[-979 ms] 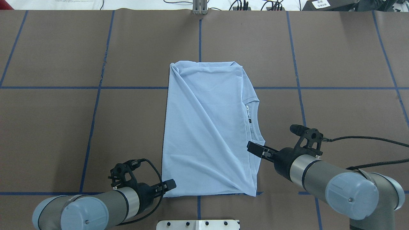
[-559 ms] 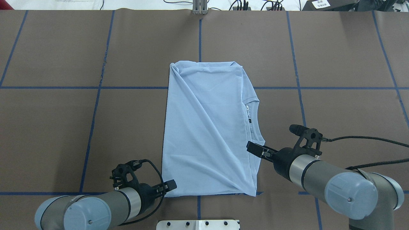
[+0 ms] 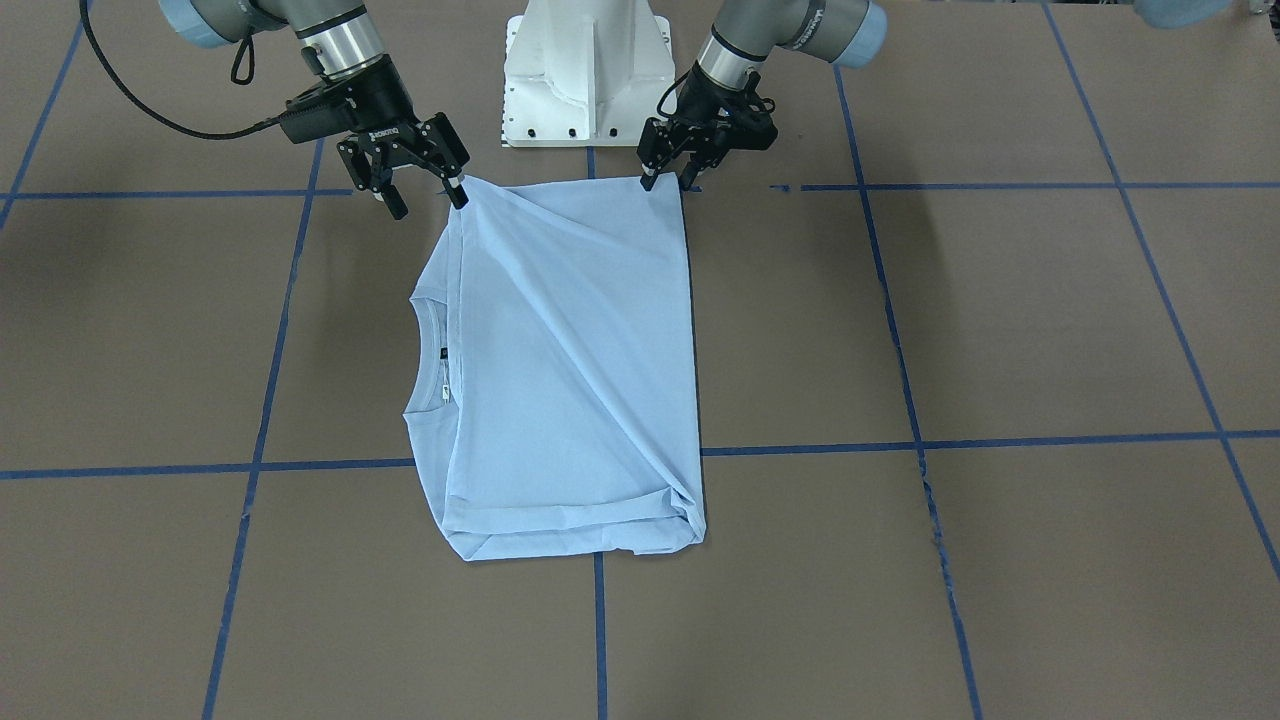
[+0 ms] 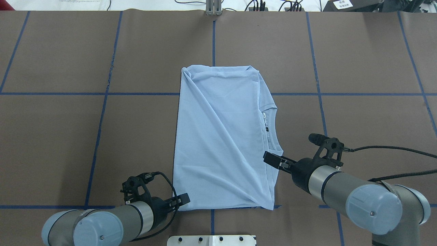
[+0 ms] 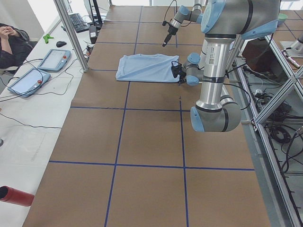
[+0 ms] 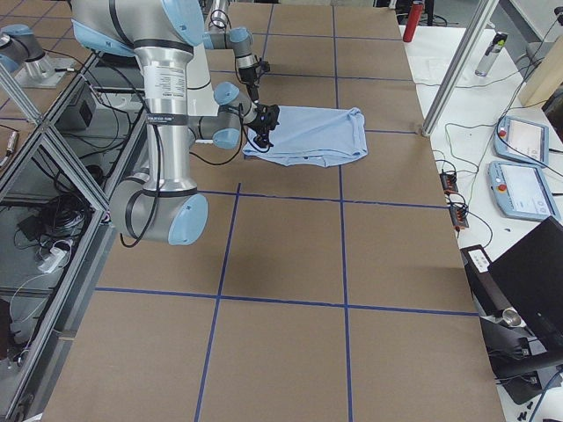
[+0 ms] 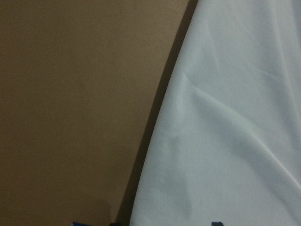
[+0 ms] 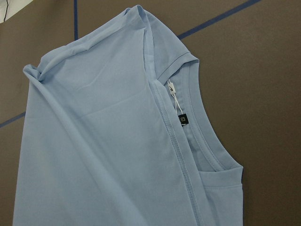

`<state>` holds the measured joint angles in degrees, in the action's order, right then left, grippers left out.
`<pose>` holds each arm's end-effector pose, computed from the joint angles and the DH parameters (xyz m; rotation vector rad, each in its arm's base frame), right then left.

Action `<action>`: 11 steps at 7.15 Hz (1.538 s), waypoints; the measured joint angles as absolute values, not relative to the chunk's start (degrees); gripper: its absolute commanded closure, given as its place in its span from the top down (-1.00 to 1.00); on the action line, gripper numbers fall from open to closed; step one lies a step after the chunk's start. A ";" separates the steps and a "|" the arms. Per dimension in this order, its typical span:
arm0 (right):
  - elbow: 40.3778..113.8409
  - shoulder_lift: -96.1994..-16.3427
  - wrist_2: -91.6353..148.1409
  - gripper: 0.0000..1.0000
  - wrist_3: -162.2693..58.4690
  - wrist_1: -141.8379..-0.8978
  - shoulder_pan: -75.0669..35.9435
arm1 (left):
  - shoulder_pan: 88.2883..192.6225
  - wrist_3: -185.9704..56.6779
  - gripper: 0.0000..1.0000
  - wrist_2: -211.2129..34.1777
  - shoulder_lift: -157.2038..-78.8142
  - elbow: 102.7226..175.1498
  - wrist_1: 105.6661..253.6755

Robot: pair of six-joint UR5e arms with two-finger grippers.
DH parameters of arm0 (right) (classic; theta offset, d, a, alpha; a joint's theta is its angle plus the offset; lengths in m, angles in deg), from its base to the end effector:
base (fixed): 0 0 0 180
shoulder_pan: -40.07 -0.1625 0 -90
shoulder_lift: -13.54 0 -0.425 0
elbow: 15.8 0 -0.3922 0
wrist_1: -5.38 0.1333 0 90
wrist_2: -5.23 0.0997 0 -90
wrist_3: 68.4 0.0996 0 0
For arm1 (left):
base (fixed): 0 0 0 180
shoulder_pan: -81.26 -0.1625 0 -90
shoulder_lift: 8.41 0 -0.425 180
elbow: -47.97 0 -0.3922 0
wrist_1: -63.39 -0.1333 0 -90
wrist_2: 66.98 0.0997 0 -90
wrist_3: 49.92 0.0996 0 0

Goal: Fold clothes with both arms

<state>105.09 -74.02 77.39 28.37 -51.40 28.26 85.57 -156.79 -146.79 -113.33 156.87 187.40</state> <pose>-0.4289 -0.2570 0.3179 0.3287 -1.1487 0.4659 0.5507 -0.1929 0.2995 0.0267 1.2007 -0.4298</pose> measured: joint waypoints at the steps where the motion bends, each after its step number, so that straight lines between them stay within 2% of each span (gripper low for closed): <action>1: 105.07 -74.01 77.39 1.00 28.36 -51.40 28.27 | 85.46 -156.79 0.43 -146.79 -113.37 156.82 187.40; 5: 104.78 -73.99 77.40 1.00 28.37 -51.31 28.29 | 84.84 -156.79 0.43 -146.79 -113.73 156.69 187.40; 6: 104.74 -74.00 77.39 1.00 28.37 -51.31 28.29 | 84.76 -156.79 0.25 -146.77 -113.76 156.64 187.40; 7: 104.69 -74.00 77.39 1.00 28.37 -51.31 28.29 | 84.67 -156.88 -0.20 -146.59 -113.79 156.62 187.40; 8: 104.65 -74.00 77.39 1.00 28.37 -51.31 28.29 | 84.64 -157.53 -0.88 -145.98 -113.97 156.61 187.40; 9: 104.63 -74.00 77.39 1.00 28.37 -51.31 28.29 | 84.61 -158.48 -1.00 -145.24 -114.27 156.60 187.40; 11: 104.35 -73.88 77.39 0.93 28.70 -51.31 28.36 | 84.60 -159.11 -1.00 -144.75 -114.54 156.61 187.40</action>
<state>104.35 -73.88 77.39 28.70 -51.31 28.36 84.60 -159.11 -144.75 -114.54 156.61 187.40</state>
